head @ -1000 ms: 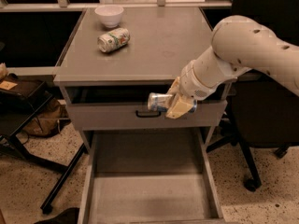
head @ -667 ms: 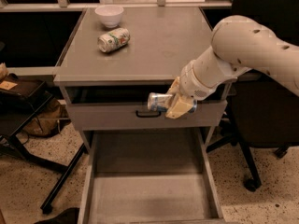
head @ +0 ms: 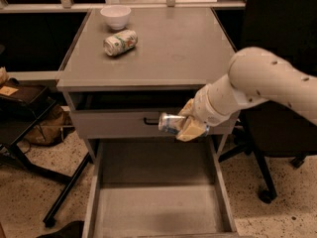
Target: Place redbull can into middle drawer
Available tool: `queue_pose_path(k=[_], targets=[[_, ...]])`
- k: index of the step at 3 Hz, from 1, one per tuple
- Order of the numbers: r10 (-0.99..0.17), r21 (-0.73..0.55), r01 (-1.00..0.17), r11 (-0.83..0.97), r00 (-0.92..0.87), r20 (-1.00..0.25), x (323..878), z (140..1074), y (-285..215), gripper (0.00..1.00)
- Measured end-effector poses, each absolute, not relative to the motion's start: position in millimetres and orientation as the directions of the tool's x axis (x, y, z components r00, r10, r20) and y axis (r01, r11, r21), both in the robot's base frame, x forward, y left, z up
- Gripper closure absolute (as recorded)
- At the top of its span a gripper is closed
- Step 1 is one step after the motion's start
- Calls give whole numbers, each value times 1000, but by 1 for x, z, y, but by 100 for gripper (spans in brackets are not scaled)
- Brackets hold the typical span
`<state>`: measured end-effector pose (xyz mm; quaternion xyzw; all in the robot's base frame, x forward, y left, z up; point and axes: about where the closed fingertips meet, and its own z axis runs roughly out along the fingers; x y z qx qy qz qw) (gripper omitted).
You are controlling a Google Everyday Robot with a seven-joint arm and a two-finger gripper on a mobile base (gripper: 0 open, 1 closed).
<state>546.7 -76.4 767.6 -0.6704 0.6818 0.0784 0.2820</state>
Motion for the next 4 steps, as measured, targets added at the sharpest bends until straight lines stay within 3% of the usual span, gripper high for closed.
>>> queue_pose_path(k=[2,4], targets=[[-857,-279,-946,168,0,-516,511,688,-83,100],[-799,-157,-965,208,-75,-596,486,613,-74,100]])
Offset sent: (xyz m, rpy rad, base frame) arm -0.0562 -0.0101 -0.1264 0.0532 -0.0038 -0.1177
